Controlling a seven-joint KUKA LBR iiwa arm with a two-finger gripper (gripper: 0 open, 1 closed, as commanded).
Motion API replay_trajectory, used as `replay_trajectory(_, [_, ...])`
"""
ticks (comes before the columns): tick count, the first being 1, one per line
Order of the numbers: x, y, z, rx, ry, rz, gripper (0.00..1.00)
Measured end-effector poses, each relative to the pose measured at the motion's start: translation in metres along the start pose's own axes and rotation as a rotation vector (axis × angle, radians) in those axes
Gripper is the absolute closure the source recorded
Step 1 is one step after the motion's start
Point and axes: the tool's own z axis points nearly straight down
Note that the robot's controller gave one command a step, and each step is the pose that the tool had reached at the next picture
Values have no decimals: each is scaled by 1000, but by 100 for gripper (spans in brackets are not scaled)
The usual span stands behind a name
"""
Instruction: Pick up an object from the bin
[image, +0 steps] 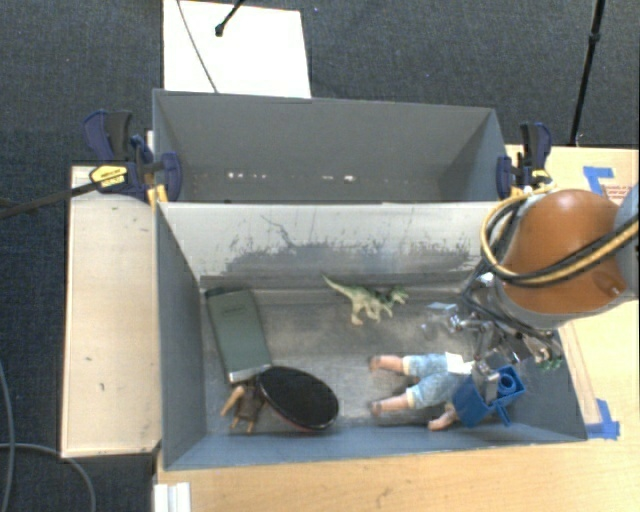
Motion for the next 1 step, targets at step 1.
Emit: replay_trajectory(1, [-5, -18, 54, -18, -2, -71, 0])
